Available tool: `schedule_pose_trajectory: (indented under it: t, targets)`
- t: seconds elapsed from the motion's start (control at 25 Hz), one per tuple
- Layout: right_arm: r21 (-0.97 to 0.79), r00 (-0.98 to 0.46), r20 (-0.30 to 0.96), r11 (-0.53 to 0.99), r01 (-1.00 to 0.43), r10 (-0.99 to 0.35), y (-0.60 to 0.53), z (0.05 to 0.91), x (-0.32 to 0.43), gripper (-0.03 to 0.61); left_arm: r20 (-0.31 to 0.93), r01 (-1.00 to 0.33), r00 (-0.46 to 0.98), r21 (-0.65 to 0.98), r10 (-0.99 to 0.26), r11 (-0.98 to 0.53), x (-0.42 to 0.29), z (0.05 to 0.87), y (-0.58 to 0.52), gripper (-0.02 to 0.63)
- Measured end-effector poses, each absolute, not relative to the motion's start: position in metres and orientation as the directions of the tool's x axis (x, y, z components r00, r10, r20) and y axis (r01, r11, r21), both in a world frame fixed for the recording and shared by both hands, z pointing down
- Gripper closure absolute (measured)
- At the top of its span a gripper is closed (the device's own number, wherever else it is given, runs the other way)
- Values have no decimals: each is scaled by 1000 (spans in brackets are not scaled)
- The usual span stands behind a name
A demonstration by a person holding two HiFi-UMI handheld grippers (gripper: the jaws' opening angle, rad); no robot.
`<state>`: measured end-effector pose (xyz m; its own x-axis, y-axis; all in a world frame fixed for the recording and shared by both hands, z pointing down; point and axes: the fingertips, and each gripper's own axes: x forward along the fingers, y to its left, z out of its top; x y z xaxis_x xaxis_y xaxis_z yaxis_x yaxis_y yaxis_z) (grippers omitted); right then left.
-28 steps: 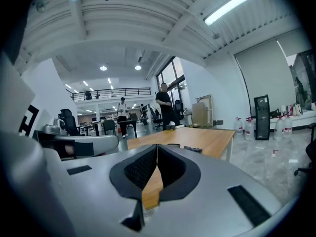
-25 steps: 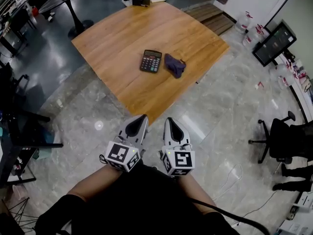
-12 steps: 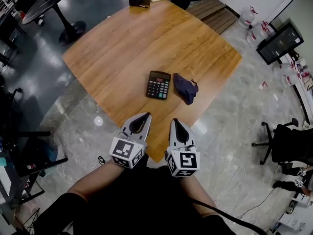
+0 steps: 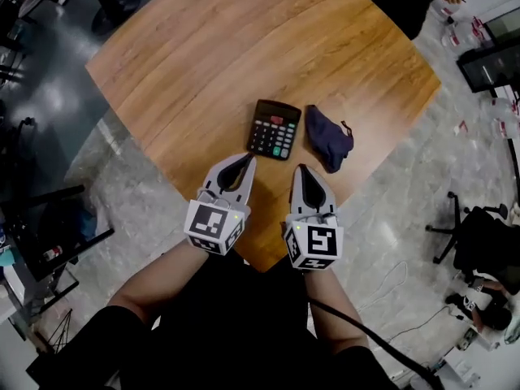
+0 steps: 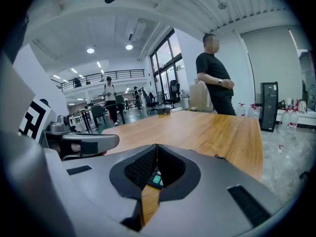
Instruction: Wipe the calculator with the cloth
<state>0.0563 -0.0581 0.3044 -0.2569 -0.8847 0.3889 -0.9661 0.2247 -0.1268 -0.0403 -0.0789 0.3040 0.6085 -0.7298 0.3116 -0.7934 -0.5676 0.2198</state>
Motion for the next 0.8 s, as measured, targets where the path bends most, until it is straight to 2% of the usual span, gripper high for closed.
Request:
schedule_pose_trajectory:
  t: [0.24, 0.48, 0.8]
  targets:
    - [-128, -298, 516, 271, -954, -803, -104, 390, 56, 563, 482, -852, 514, 186, -710, -490, -49, 392, -120, 606]
    - [-165, -321, 579, 278, -946, -749, -123, 436, 55, 563, 523, -847, 526, 252, -671, -468, -58, 433, -135, 606]
    - [-88, -250, 633, 252, -964, -732, -119, 451, 52, 563, 493, -788, 616, 384, -615, -482, -63, 437, -126, 449]
